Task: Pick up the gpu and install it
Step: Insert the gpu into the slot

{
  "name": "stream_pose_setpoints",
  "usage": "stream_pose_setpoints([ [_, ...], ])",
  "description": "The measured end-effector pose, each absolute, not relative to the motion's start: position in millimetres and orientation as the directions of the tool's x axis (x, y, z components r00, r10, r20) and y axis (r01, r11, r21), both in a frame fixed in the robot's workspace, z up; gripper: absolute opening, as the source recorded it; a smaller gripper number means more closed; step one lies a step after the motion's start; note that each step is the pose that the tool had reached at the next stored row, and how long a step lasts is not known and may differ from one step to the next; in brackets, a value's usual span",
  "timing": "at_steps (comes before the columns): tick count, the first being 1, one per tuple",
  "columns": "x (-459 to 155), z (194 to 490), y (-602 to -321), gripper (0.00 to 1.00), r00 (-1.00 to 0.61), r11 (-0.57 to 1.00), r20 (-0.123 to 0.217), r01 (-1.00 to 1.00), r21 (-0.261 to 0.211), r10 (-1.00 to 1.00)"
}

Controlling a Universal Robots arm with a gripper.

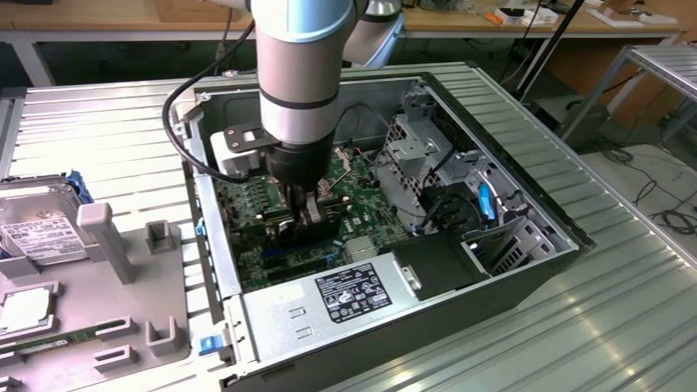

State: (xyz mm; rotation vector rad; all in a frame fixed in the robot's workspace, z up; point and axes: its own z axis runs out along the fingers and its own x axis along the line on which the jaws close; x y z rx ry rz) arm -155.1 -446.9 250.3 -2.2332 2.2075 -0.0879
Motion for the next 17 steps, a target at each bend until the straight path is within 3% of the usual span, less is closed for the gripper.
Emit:
stream_pose_setpoints([
  [15,-149.1,251.0,-446.9,0.27,0.017,-0.018,0.035,-0.999,-0.04,-0.999],
  [17,-148.5,261.5,-446.9,0.27,0.017,-0.018,0.036,-0.999,-0.037,-0.999],
])
